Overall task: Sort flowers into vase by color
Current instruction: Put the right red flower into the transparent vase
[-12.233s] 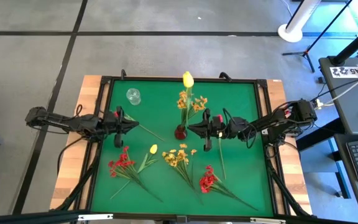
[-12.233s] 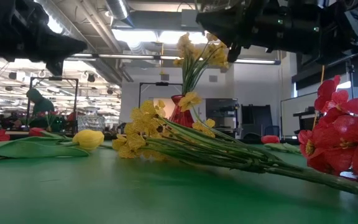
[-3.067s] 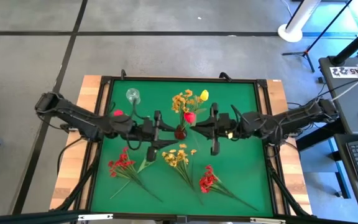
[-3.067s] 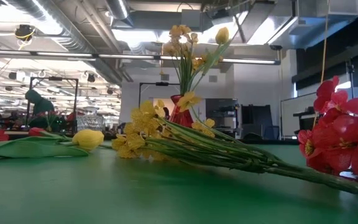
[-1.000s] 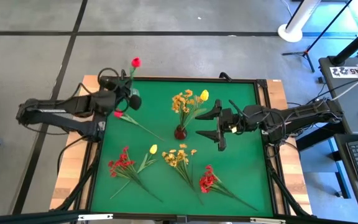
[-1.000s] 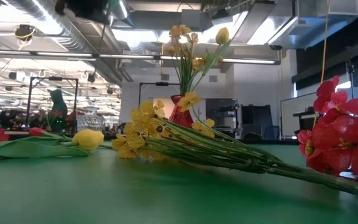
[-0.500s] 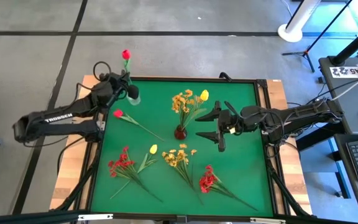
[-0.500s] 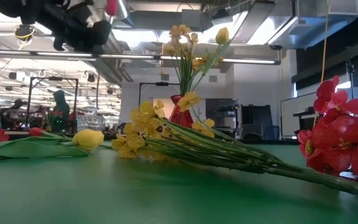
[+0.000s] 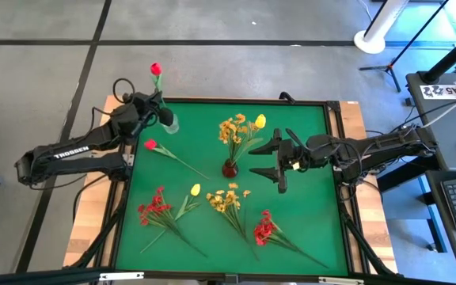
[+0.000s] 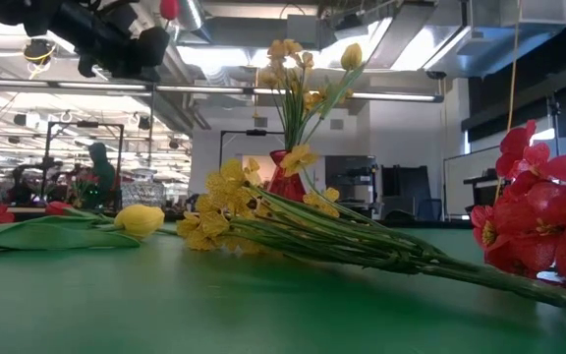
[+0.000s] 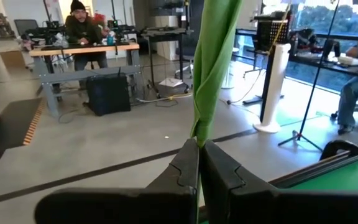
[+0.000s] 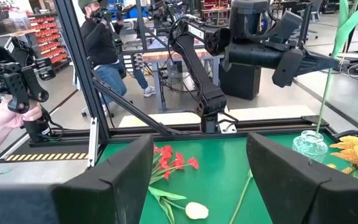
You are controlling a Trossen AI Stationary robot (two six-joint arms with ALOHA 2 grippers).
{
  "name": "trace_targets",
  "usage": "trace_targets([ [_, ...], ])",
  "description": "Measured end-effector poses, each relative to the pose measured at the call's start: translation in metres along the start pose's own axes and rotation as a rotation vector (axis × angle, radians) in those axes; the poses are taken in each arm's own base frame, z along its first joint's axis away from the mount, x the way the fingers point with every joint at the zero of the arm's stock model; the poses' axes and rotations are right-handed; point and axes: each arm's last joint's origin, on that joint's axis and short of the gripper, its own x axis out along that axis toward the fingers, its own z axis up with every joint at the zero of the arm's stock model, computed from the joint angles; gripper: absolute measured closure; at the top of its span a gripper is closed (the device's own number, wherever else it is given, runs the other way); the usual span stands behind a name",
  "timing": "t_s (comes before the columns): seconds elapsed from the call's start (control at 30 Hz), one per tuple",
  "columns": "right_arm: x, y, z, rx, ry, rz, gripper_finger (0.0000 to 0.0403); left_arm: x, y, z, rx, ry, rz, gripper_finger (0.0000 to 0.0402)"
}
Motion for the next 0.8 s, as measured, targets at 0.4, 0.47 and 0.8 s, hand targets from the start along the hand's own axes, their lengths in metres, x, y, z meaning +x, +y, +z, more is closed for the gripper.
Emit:
trace_targets([
  [0.4, 0.0, 0.0, -0.003, 0.015, 0.026, -0.003, 0.0146, 0.004, -0.001, -0.018, -0.002, 0.095, 0.008, 0.0401],
  [0.47, 0.0, 0.0, -0.003, 0.015, 0.026, -0.003, 0.0146, 0.005, -0.001, -0.026, -0.006, 0.113, 0.011, 0.04],
  [0.8, 0.0, 0.0, -0.003, 0.013, 0.035, -0.004, 0.0146, 0.001, -0.001, -0.043, 0.064, 0.217, 0.001, 0.0294],
])
